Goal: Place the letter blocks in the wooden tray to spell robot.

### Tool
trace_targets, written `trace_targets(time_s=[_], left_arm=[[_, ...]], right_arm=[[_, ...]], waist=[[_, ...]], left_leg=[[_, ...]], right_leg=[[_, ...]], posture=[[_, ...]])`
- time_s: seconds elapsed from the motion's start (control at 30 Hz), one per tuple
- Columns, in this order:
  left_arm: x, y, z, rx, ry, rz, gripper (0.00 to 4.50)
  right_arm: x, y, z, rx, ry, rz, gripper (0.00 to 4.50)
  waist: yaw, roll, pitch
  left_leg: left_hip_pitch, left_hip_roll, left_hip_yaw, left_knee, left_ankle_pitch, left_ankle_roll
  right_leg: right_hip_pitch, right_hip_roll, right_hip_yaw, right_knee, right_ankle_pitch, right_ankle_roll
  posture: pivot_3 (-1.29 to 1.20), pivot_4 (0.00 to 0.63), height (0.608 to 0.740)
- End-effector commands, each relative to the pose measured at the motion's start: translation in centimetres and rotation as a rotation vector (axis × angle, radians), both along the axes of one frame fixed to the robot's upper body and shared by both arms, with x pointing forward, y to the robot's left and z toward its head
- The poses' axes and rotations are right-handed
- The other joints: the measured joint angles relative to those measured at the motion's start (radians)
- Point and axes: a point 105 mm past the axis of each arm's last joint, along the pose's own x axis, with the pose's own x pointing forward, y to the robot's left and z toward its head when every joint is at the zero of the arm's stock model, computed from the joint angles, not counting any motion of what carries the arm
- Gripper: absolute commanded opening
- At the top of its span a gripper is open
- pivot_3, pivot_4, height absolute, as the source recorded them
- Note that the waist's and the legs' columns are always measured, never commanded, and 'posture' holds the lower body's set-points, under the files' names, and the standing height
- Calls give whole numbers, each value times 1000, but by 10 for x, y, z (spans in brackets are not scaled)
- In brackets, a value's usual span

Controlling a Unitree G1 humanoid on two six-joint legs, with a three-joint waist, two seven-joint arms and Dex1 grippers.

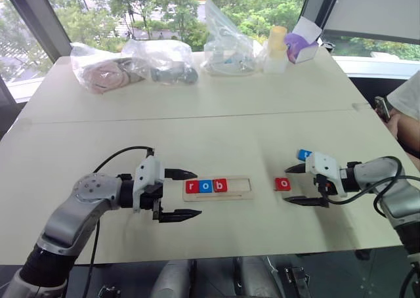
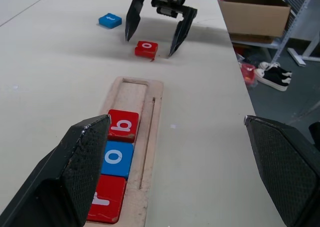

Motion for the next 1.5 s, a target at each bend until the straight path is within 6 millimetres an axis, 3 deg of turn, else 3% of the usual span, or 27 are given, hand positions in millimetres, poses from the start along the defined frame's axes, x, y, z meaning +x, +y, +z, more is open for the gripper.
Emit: trace_targets(time_s=[0.03,0.13,0.3,0.43,0.53,0.77,1.03,1.5], left_arm=[[-1,2,11,-9,-42,4,4500],[0,2,11,-6,-43,7,4500],[0,3,12,-5,-44,9,4500],[-1,4,11,1,-40,7,4500],[-2,6,11,7,-37,7,4500],[0,7,12,10,-45,14,4500],[-2,7,12,6,-45,34,4500],[-3,5,11,0,-45,45,4500]], right_arm=[[2,4,4,6,-25,17,4418],[1,7,1,9,-22,25,3536],[5,11,7,29,-59,25,1112],[5,35,23,42,-129,99,1104],[-2,67,34,58,-123,196,1104],[-7,111,27,25,-91,289,1104],[-1,112,16,-25,-98,304,1104],[11,116,14,-18,-119,284,1104]], waist=[[0,0,0],[-1,0,0],[-1,0,0],[-3,0,0],[-4,0,0],[2,0,0],[0,0,0],[-1,0,0]], left_leg=[[0,0,0,0,0,0],[0,0,0,0,0,0],[0,0,0,0,0,0],[0,0,0,0,0,0],[0,0,0,0,0,0],[-1,0,-1,0,0,0],[-1,0,-1,0,0,0],[-1,0,-1,0,0,0]], right_leg=[[0,0,0,0,0,0],[0,0,0,0,0,0],[0,0,0,0,0,0],[0,0,0,0,0,0],[-1,0,1,1,0,0],[0,0,0,0,0,0],[-1,-1,0,0,0,0],[-1,0,0,1,0,0]], posture=[[0,150,740],[0,150,740],[0,150,740],[0,150,740],[0,150,740],[0,150,740],[0,150,740],[0,150,740]])
